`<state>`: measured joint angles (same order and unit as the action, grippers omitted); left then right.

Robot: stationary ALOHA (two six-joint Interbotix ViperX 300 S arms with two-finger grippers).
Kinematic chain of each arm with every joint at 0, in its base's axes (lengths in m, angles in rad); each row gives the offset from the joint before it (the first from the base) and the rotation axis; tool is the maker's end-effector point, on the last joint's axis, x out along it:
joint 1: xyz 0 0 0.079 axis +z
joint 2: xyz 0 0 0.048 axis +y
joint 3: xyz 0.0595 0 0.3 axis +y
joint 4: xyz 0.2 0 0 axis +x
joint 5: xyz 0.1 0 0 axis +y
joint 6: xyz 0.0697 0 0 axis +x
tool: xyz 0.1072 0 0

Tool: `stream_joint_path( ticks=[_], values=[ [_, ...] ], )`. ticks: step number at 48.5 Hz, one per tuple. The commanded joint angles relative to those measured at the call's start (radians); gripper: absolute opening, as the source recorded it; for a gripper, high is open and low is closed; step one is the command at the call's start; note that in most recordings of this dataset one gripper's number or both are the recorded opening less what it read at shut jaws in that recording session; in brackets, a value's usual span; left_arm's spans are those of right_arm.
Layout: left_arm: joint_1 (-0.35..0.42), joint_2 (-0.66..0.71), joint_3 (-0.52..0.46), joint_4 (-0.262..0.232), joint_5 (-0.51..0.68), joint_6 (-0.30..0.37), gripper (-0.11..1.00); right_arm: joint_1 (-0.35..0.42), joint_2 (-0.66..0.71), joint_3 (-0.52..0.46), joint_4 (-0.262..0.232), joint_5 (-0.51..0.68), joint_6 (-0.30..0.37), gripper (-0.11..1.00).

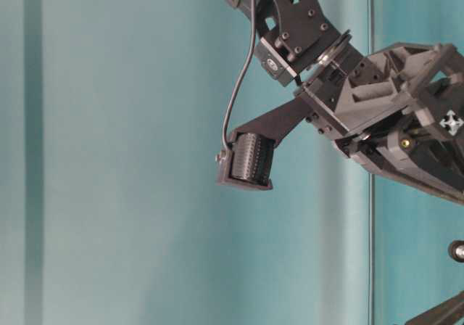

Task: Insert the USB cable into the female connector supported by the left arm.
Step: 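Push the plug leftward into the female connector with the right gripper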

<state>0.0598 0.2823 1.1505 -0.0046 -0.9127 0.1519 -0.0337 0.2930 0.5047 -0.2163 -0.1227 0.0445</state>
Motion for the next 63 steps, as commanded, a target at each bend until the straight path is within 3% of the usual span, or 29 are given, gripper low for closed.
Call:
stream_joint_path(
  ticks=[1,63],
  values=[
    [0.018,-0.006,-0.021,-0.005,0.008,0.023,0.67,0.002,-0.012,-0.032,-0.003,-0.012,0.002,0.21],
    [0.018,0.006,-0.031,-0.005,0.000,0.028,0.67,0.006,0.031,-0.064,-0.002,0.014,0.002,0.21]
  ],
)
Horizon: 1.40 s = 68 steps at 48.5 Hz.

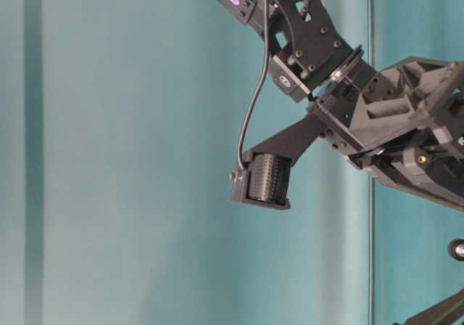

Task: Insert the USB cable into the female connector supported by the left arm.
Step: 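Push the plug leftward into the female connector with the right gripper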

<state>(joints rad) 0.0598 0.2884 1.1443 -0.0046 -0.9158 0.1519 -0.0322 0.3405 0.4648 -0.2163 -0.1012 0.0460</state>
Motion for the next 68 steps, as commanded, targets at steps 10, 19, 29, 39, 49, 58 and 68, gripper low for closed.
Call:
stream_joint_path(
  ticks=[10,19,29,39,49,58,68],
  values=[
    [0.020,0.000,-0.028,-0.005,0.005,0.028,0.67,0.008,-0.015,-0.029,-0.003,-0.008,-0.002,0.21],
    [0.018,0.002,-0.035,-0.003,0.005,0.028,0.67,0.011,-0.015,-0.032,-0.003,-0.011,-0.002,0.21],
    [0.018,0.017,-0.055,-0.002,0.005,0.028,0.67,0.018,-0.009,-0.043,-0.003,-0.014,-0.003,0.21],
    [0.018,0.021,-0.067,0.003,0.005,0.028,0.67,0.023,0.003,-0.058,-0.003,-0.014,-0.002,0.21],
    [0.020,0.029,-0.087,0.005,0.006,0.028,0.67,0.026,0.023,-0.091,-0.003,-0.011,-0.003,0.21],
    [0.018,0.041,-0.094,0.005,0.003,0.028,0.67,0.026,0.025,-0.101,-0.003,0.008,-0.006,0.21],
    [0.018,0.040,-0.091,0.005,0.012,0.028,0.67,0.026,0.021,-0.094,-0.003,0.018,-0.002,0.21]
  ],
)
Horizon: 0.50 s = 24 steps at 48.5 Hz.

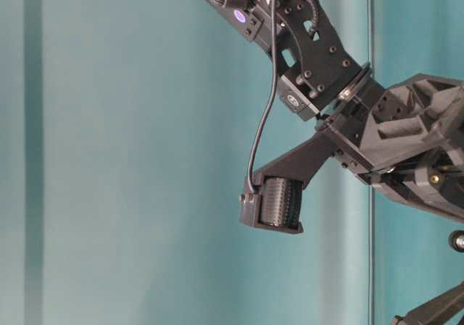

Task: Insert the USB cable into the female connector supported by the left arm.
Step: 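Push the plug leftward into the female connector with the right gripper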

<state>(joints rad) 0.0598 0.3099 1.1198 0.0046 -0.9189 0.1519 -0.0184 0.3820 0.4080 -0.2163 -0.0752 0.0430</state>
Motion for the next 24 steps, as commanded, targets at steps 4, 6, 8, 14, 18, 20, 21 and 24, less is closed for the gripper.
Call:
stream_joint_path(
  ticks=[4,6,8,14,18,20,21,24],
  values=[
    [0.018,0.012,-0.054,-0.005,0.018,0.028,0.67,0.014,-0.023,-0.031,-0.003,0.018,0.003,0.21],
    [0.018,0.006,-0.043,-0.005,0.018,0.029,0.67,0.014,-0.026,-0.028,-0.003,0.035,0.005,0.21],
    [0.018,-0.002,-0.034,-0.005,0.018,0.029,0.68,0.015,-0.029,-0.025,-0.003,0.051,0.006,0.21],
    [0.018,-0.029,-0.017,-0.005,0.020,0.031,0.69,0.021,-0.044,-0.011,-0.003,0.095,0.009,0.21],
    [0.018,-0.041,-0.012,-0.005,0.032,0.029,0.69,0.021,-0.061,-0.002,-0.003,0.104,0.020,0.21],
    [0.018,-0.046,-0.012,-0.005,0.046,0.029,0.69,0.021,-0.072,0.003,-0.003,0.104,0.028,0.21],
    [0.018,-0.049,-0.012,-0.005,0.054,0.029,0.69,0.021,-0.075,0.009,-0.003,0.106,0.031,0.21],
    [0.018,-0.064,-0.011,-0.005,0.078,0.028,0.69,0.020,-0.091,0.023,-0.003,0.106,0.046,0.25]
  ],
)
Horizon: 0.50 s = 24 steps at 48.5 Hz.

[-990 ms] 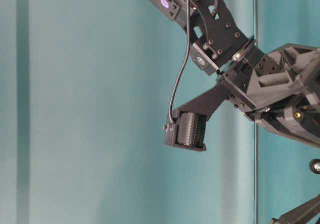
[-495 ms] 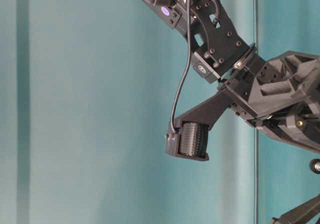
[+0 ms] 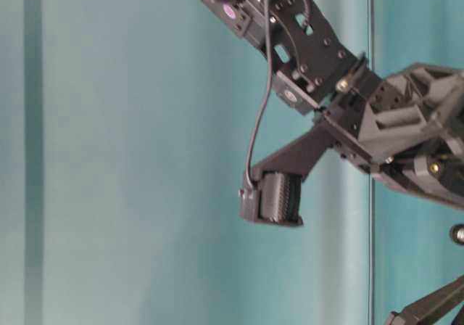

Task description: Insert the USB cable into the female connector supported by the left arm.

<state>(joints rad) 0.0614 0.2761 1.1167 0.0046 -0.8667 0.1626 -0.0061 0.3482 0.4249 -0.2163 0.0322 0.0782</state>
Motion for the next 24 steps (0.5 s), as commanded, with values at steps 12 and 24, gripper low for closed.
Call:
stream_joint_path(
  ticks=[12,24],
  values=[
    [0.014,-0.121,0.028,-0.005,0.084,0.003,0.69,0.006,-0.140,0.083,-0.003,0.000,0.075,0.76],
    [-0.015,-0.319,0.107,-0.015,0.249,-0.014,0.69,0.006,-0.324,0.242,-0.002,0.005,0.083,0.74]
  ],
)
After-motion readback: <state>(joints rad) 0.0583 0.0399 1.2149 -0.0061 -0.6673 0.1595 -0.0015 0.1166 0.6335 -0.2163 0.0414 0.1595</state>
